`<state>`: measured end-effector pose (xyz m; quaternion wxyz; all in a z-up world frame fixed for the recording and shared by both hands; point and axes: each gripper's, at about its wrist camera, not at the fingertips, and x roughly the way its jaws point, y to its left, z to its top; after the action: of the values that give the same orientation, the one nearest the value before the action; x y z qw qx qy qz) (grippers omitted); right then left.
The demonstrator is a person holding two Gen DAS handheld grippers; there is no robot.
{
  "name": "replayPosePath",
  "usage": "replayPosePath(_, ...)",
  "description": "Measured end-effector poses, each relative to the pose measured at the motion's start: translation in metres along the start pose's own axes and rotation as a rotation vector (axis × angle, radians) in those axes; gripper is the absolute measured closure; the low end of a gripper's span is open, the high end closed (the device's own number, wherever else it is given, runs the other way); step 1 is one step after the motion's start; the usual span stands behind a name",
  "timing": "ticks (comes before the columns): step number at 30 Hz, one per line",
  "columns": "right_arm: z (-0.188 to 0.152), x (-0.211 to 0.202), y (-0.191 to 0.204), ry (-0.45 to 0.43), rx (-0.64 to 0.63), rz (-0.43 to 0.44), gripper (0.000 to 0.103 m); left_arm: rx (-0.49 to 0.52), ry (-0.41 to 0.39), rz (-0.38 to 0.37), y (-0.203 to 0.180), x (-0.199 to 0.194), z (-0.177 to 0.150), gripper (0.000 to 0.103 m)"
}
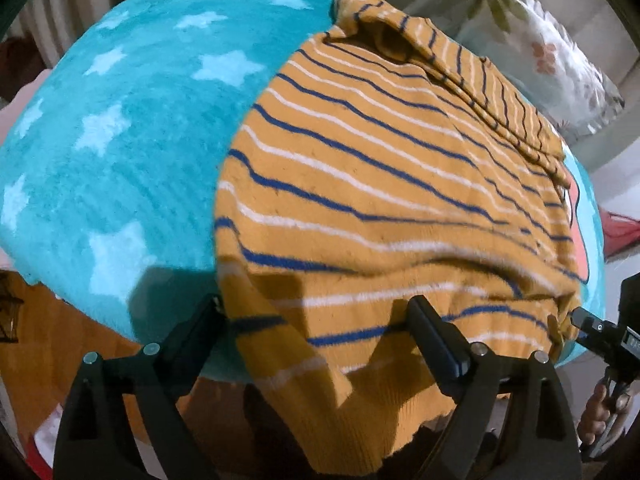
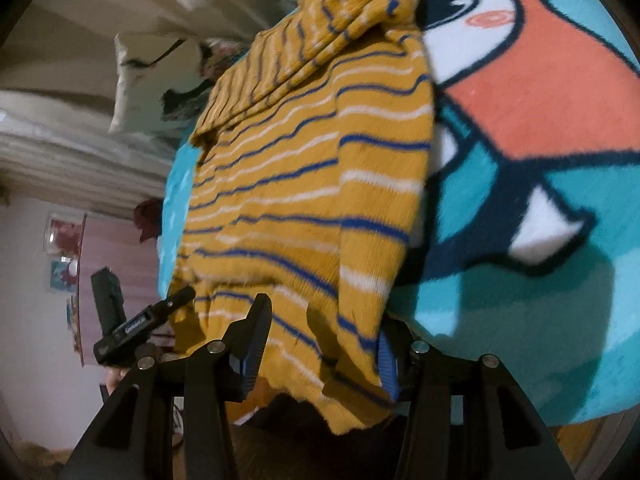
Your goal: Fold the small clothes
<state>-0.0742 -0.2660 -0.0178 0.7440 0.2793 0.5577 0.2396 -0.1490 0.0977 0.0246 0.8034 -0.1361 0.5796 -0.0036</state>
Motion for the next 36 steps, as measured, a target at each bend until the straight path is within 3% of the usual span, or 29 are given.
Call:
replayPosePath(1, -0.004, 0.0, 0.003, 0.002, -0.026, -0.01, 0.051, 0.002, -0.003, 0.004, -0.001, -0.001, -0.002, 0.018)
replayPosePath(3, -0.009, 0.002, 0.011, -0.005, -0.071, -0.042, 0.051, 0.009, -0.006, 0.0, -0.002, -0.004, -0.003, 0.051)
replayPosePath(4, -0.013, 0.002, 0.016, -0.015, -0.099, -0.067, 0.051, 0.006, 0.0, -0.009, 0.0, -0.006, -0.004, 0.06)
replayPosePath(5, -0.015, 0.004, 0.02, -0.023, -0.115, -0.085, 0.051, -0.006, 0.011, -0.021, 0.003, -0.007, -0.004, 0.078)
replayPosePath(6, -0.018, 0.004, 0.023, -0.031, -0.13, -0.105, 0.054, -0.023, 0.025, -0.036, 0.008, -0.007, -0.005, 0.09)
replayPosePath(7, -0.018, 0.005, 0.023, -0.035, -0.13, -0.12, 0.059, -0.046, 0.034, -0.06, 0.013, -0.008, -0.007, 0.09)
replayPosePath(8, -0.018, 0.004, 0.021, -0.036, -0.127, -0.144, 0.079, -0.069, 0.038, -0.078, 0.017, -0.01, -0.01, 0.091)
replayPosePath(9, -0.016, 0.004, 0.016, -0.032, -0.116, -0.162, 0.09, -0.085, 0.043, -0.089, 0.021, -0.011, -0.012, 0.092)
replayPosePath(15, -0.018, -0.02, -0.018, -0.009, 0.014, -0.033, 0.097, -0.131, 0.055, -0.101, 0.033, -0.026, -0.034, 0.098)
replayPosePath(20, -0.03, -0.027, -0.031, -0.002, 0.035, -0.06, 0.096, -0.188, 0.058, -0.114, 0.047, -0.026, -0.039, 0.098)
replayPosePath(22, -0.032, -0.027, -0.039, -0.014, 0.07, -0.018, 0.096, -0.181, 0.063, -0.099, 0.045, -0.022, -0.034, 0.098)
replayPosePath(25, -0.034, -0.027, -0.037, -0.016, 0.062, -0.008, 0.092, -0.142, 0.063, -0.07, 0.038, -0.02, -0.031, 0.098)
replayPosePath(28, -0.039, -0.032, -0.032, -0.007, 0.038, -0.003, 0.077, -0.142, 0.073, -0.067, 0.039, -0.017, -0.029, 0.098)
replayPosePath(32, -0.048, -0.033, -0.025, 0.028, -0.002, -0.014, 0.042, -0.159, 0.088, -0.08, 0.043, -0.012, -0.026, 0.098)
replayPosePath(36, -0.054, -0.009, -0.027, 0.098, -0.017, -0.018, 0.04, -0.16, 0.101, -0.072, 0.043, -0.008, -0.024, 0.098)
